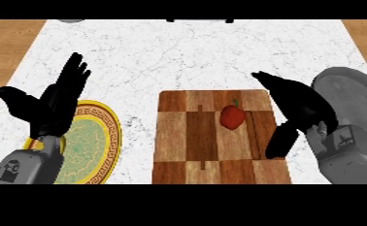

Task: Pick the bell pepper from the cutting board and place it in the pan

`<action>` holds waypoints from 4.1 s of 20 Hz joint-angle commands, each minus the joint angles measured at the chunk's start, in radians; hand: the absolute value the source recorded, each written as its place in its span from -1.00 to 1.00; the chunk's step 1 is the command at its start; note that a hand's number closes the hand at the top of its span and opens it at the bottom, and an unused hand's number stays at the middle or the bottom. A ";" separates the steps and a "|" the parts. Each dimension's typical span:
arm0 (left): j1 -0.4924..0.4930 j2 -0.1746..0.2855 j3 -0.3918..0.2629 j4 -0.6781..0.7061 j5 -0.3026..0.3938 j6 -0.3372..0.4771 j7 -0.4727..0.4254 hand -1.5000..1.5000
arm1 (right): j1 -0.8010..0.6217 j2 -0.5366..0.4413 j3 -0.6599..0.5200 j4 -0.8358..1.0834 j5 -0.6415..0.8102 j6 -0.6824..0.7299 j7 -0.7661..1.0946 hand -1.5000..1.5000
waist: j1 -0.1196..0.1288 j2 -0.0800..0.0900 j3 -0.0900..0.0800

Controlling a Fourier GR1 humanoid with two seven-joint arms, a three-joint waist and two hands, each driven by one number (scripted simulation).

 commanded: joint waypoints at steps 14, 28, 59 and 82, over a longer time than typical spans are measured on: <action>0.022 -0.019 0.034 -0.001 -0.039 -0.029 0.003 0.00 | -0.122 0.210 0.163 0.037 0.158 0.166 0.272 -1.00 | -0.021 -0.005 0.001; -0.013 -0.058 0.051 -0.024 -0.058 -0.018 0.052 0.00 | -0.145 0.349 0.124 0.406 0.322 0.118 0.126 -1.00 | -0.015 -0.002 0.002; 0.021 -0.131 0.138 -0.056 -0.142 -0.115 0.066 0.00 | -0.095 0.558 -0.094 0.809 0.696 0.004 -0.366 1.00 | -0.012 -0.001 0.002; 0.090 -0.129 0.204 -0.050 -0.154 -0.148 0.041 0.00 | 0.345 0.232 -0.059 -0.075 0.853 -0.127 -0.519 1.00 | -0.080 -0.024 0.001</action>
